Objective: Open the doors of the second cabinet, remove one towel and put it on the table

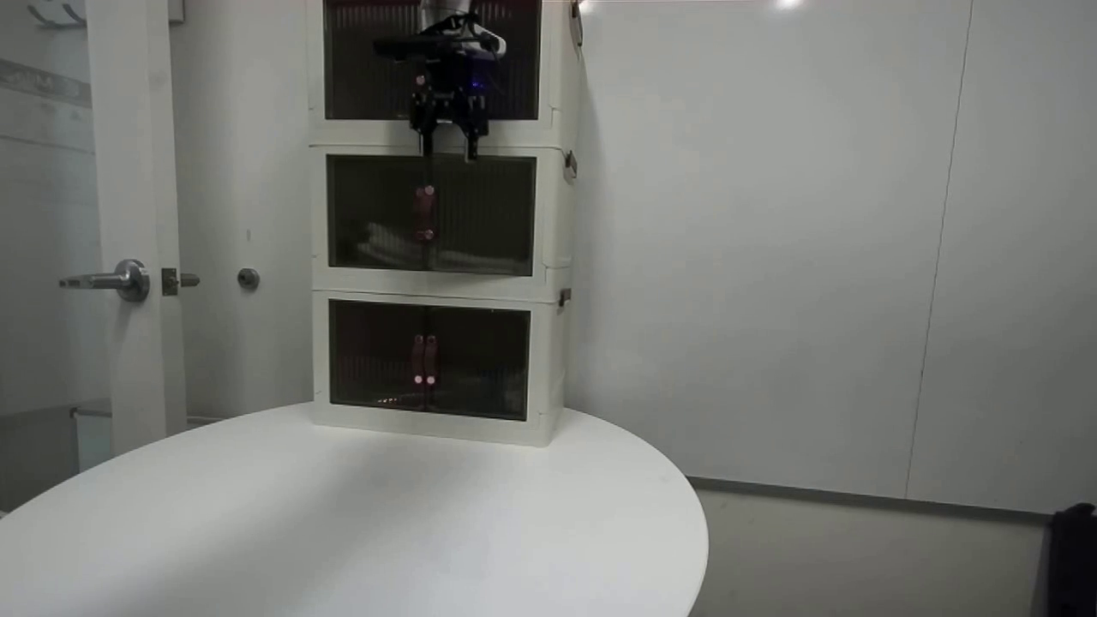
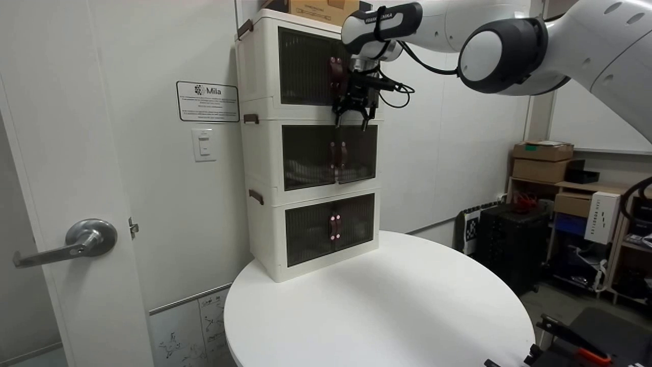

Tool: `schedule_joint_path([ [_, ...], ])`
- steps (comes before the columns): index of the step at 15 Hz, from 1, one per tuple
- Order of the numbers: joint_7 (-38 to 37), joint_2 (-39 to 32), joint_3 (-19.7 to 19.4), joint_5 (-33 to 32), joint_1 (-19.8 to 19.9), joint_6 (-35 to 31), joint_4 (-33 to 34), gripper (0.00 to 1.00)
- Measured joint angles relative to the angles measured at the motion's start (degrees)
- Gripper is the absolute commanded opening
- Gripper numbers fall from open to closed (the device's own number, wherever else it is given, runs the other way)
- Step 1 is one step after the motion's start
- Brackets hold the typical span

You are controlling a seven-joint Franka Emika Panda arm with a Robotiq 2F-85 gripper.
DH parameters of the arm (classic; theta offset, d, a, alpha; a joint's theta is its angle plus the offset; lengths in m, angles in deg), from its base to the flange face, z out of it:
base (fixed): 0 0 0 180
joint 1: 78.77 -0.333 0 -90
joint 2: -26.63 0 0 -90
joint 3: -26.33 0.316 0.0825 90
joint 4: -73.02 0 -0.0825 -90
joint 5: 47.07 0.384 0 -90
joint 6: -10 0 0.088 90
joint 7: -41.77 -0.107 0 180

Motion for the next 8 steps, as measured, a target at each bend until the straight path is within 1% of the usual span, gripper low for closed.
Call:
schedule_joint_path([
  [3,-0.74,0.08,-0.77,-0.17,-0.49,0.18,0.0,1.0],
  [8,-1.19,0.18,-0.85,-0.17,-0.52,0.67,-0.03,1.0],
])
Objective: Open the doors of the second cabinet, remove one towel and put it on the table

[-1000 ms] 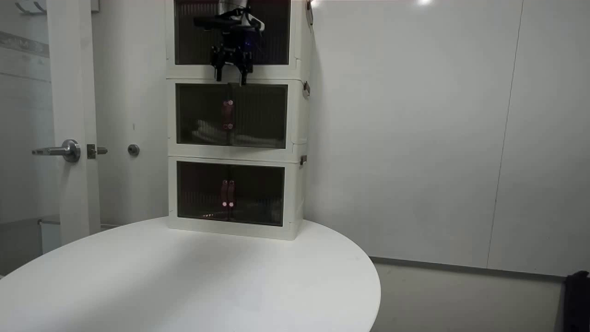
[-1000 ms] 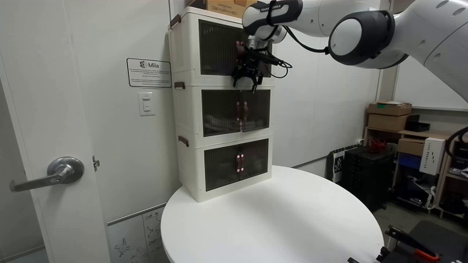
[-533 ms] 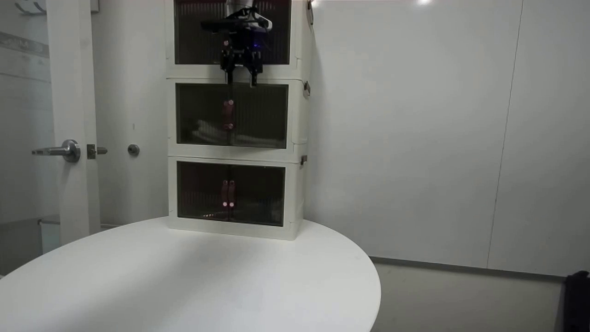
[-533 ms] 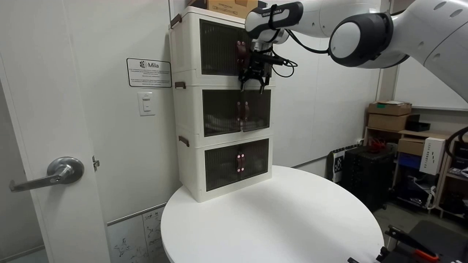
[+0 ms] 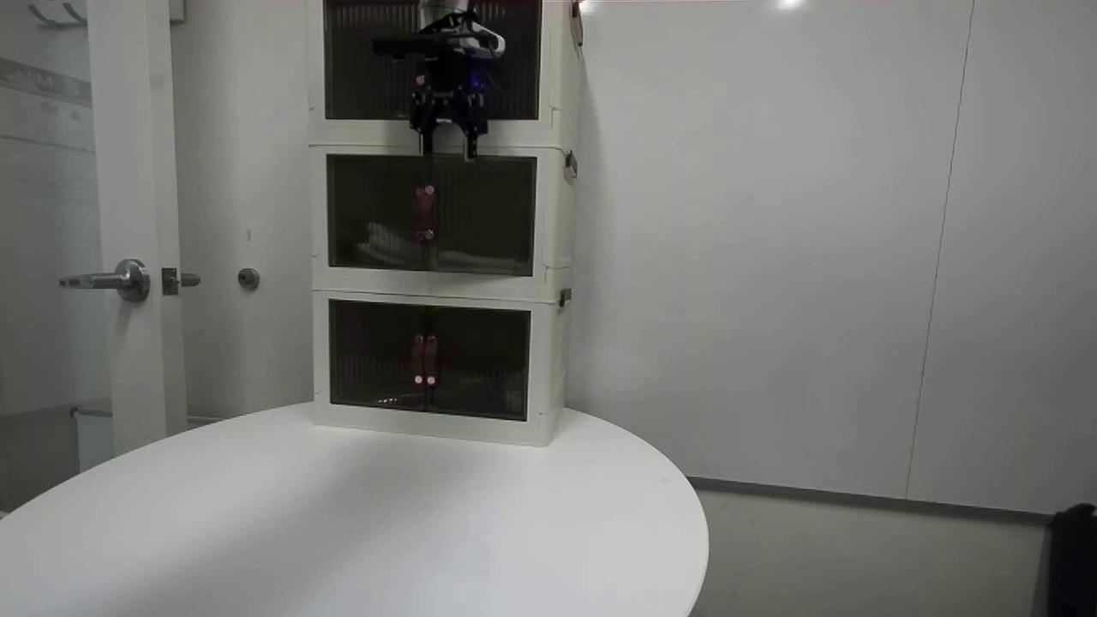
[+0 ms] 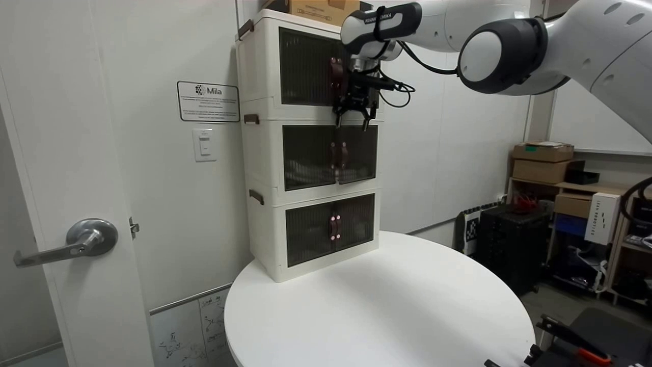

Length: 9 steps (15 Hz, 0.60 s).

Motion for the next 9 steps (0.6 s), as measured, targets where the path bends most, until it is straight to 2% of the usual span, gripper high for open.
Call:
schedule_joint_path([
  [5,-0.17,1.2,-0.15,0.0,0.22,3.18,-1.06,1.0],
  [9,-0.17,3.59,-0.32,0.0,0.52,5.14,-4.33,1.0],
])
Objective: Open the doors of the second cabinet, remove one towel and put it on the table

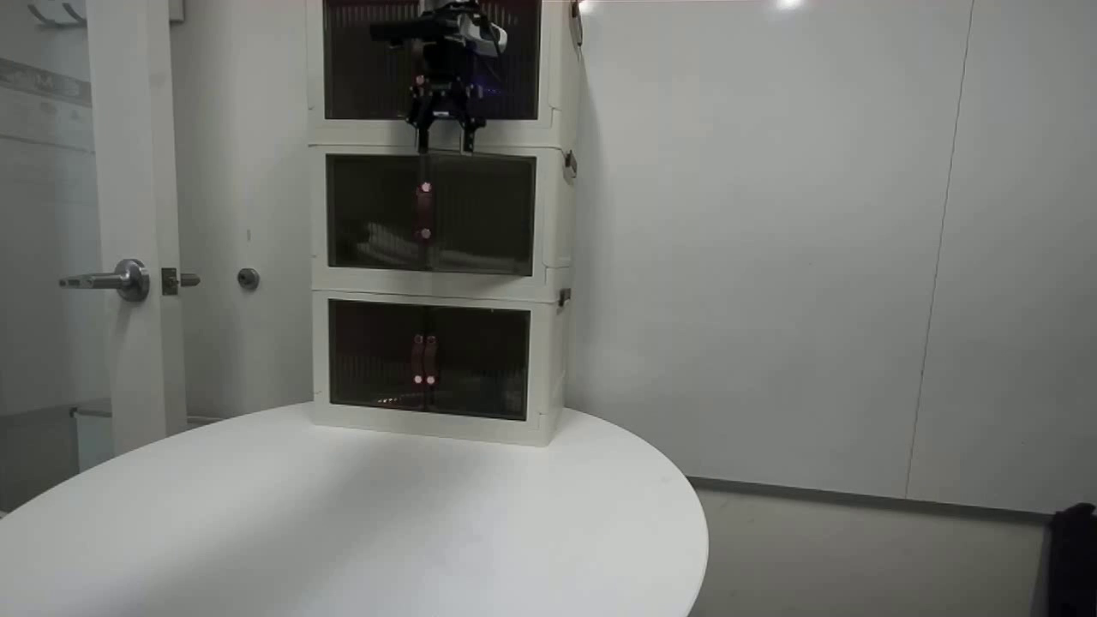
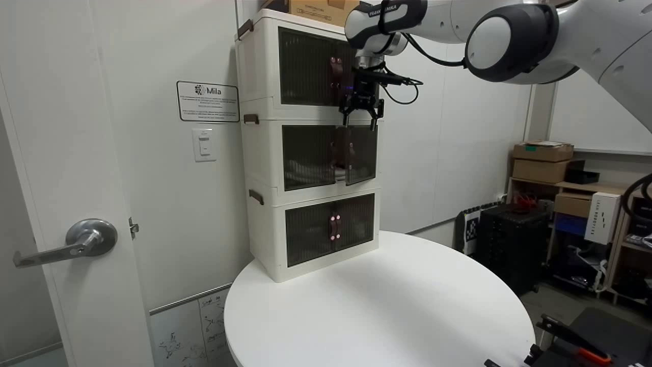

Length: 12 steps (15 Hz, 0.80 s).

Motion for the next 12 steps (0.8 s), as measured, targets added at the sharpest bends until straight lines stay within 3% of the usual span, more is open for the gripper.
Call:
schedule_joint_path([
  [6,0.37,5.71,-1.41,-0.01,1.45,-0.25,-8.61,1.0],
  [12,8.03,14.05,-1.72,0.03,4.93,-7.67,-21.34,1.0],
])
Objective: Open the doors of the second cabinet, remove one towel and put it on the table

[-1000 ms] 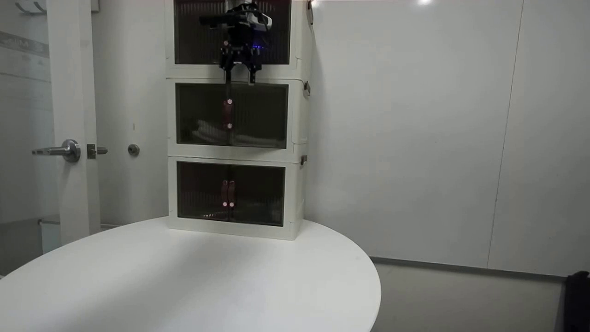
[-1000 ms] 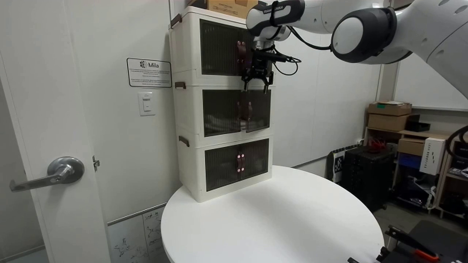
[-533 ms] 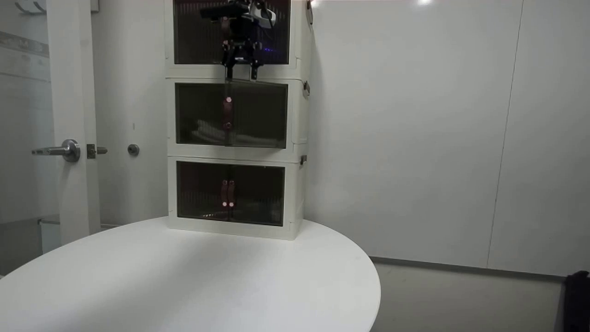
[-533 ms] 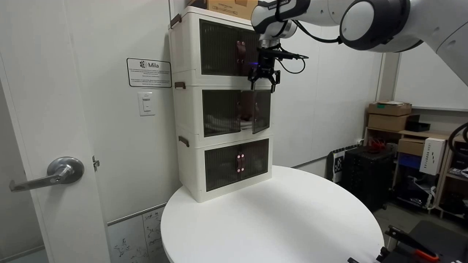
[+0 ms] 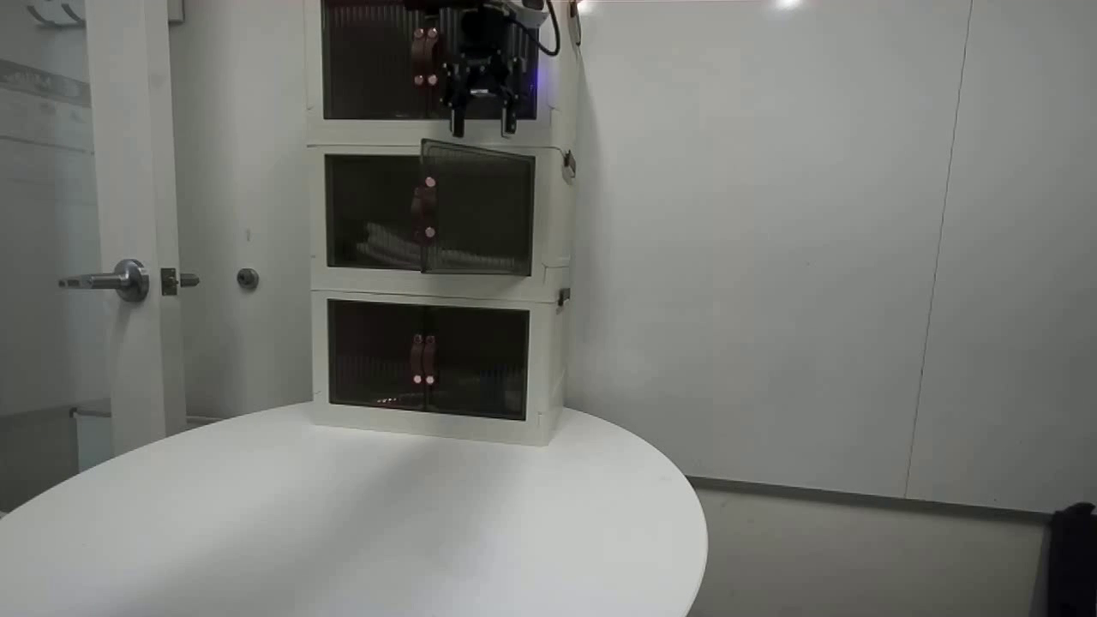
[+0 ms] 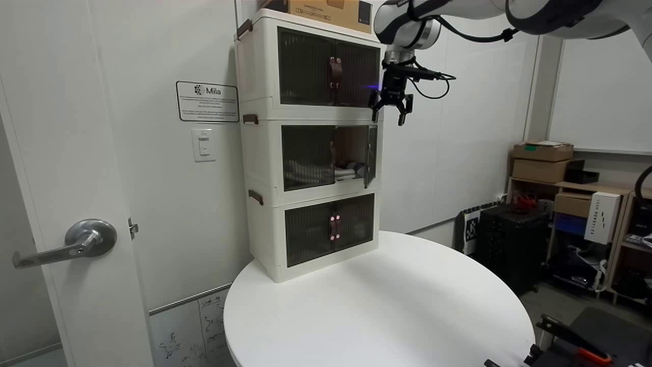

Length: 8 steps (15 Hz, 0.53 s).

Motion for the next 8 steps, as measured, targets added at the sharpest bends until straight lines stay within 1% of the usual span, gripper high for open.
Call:
schedule_joint_path([
  [5,11.44,7.16,0.02,1.57,3.78,-2.76,-10.34,1.0],
  [8,16.82,10.78,0.25,5.24,5.09,-3.27,-13.99,1.0],
])
